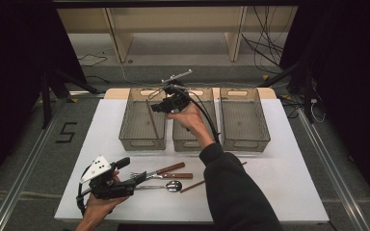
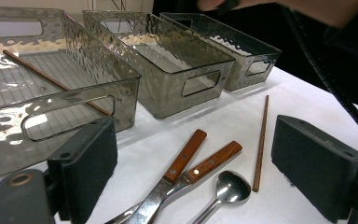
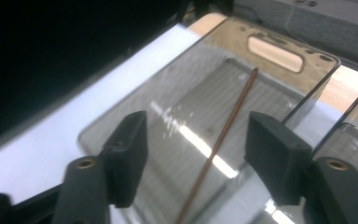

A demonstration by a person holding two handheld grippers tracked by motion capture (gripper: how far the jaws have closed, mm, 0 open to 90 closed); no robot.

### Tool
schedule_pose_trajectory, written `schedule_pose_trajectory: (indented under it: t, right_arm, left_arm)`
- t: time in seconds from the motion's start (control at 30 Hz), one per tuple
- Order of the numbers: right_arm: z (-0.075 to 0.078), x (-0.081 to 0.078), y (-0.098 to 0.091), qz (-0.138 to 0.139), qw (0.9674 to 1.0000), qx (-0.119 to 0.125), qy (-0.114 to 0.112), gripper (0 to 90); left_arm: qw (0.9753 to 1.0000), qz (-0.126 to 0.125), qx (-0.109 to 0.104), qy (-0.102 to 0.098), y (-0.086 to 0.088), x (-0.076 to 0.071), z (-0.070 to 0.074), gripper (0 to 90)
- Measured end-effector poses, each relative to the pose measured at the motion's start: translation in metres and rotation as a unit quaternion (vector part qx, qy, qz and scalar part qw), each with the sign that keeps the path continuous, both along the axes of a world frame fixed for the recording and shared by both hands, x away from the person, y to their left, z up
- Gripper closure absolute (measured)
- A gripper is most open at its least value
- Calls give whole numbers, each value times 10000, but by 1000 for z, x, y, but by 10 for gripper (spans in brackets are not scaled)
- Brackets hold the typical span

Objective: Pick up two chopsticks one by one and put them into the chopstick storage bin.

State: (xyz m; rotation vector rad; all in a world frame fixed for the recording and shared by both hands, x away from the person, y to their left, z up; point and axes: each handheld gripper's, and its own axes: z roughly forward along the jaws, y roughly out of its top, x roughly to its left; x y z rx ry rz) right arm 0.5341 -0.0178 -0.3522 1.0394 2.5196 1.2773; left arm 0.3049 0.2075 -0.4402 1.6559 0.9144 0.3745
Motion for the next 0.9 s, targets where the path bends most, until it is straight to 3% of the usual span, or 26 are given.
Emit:
schedule_pose_trajectory:
  t: [0.3, 0.6, 0.9]
  right_arm:
    - [14, -32, -37, 731, 9965, -314, -250, 286]
    - [16, -63, -66, 1030, 9928, -539, -305, 275]
    - [5, -84, -85, 1335, 9862, -922, -336, 243]
  left_arm:
    - [10000, 20, -9, 11, 0, 0, 0, 136]
    - [10000, 23, 8, 19, 0, 0, -1, 136]
    - [10000, 16, 45, 27, -1, 1, -1, 132]
